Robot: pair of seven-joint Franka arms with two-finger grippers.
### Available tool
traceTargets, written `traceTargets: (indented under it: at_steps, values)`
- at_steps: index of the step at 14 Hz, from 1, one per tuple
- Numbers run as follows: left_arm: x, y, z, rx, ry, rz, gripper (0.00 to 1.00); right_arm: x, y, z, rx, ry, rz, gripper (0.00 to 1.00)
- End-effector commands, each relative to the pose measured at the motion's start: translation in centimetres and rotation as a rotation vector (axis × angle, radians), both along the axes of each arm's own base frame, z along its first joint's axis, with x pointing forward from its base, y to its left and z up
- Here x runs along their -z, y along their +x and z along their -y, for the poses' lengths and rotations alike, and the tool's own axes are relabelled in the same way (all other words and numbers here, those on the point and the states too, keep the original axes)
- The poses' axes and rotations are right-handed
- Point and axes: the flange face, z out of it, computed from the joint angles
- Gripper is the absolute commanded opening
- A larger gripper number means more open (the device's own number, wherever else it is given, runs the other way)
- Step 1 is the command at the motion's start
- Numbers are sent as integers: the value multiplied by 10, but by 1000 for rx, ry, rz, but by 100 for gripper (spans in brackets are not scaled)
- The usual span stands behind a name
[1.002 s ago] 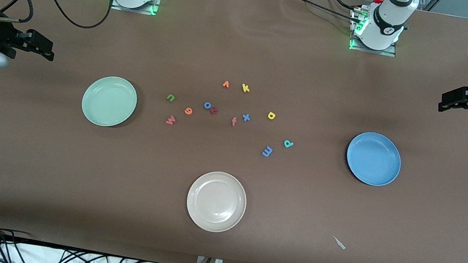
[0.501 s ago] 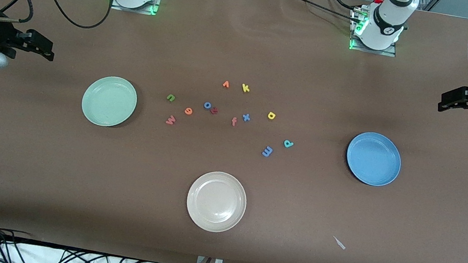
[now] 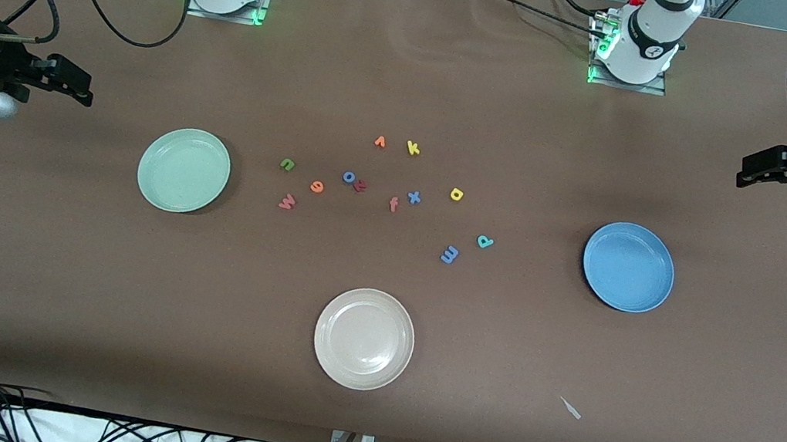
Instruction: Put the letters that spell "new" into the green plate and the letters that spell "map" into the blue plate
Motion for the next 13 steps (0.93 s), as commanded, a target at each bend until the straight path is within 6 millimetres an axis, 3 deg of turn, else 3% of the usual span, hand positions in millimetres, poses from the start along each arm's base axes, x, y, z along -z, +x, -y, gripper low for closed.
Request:
traceTargets:
  at_steps: [1, 13]
  values:
    - [-1, 0, 1, 24, 10, 5, 100, 1, -2, -2, -11, -11, 18, 100]
    - [2, 1, 1, 24, 7, 0, 100, -4, -4, -2, -11, -12, 27, 100]
